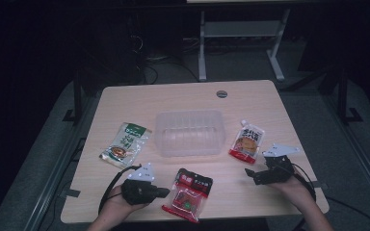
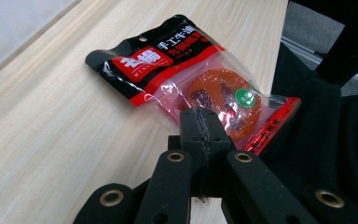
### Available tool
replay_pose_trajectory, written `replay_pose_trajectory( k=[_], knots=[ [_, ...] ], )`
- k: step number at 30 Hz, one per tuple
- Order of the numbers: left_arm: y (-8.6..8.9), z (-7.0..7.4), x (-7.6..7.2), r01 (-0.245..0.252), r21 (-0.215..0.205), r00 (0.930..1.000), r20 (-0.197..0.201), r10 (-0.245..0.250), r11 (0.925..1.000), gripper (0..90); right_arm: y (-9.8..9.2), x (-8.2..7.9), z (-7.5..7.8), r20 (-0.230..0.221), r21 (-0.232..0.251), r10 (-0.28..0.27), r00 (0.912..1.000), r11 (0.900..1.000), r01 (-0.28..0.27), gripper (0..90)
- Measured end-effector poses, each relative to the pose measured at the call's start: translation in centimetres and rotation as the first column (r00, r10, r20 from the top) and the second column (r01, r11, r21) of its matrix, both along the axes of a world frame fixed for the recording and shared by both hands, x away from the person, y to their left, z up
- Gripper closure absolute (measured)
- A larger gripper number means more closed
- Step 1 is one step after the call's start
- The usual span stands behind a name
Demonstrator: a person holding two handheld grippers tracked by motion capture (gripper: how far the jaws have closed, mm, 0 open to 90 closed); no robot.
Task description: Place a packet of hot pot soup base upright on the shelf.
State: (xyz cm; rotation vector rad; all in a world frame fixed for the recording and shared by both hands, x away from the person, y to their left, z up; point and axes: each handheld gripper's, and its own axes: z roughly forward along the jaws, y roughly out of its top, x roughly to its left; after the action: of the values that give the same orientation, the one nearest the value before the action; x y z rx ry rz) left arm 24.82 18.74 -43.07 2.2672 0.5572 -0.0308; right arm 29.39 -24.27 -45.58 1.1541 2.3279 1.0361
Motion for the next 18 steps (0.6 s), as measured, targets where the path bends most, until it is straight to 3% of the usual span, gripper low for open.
replay_pose_trajectory(
  k=[8,18],
  knots=[
    [-1.1,-0.7,2.4,-0.035,0.010,0.9994,0.006,0.035,0.9993,89.6,0.1,0.0,0.0,0.004,-0.006,0.007,1.0000,1.000,-0.007,5.7],
    [-3.5,-1.7,4.8,-0.045,0.062,0.9984,0.038,0.043,0.9971,89.6,0.0,0.0,0.0,0.002,-0.003,0.002,1.0000,1.000,-0.002,5.8]
  ],
)
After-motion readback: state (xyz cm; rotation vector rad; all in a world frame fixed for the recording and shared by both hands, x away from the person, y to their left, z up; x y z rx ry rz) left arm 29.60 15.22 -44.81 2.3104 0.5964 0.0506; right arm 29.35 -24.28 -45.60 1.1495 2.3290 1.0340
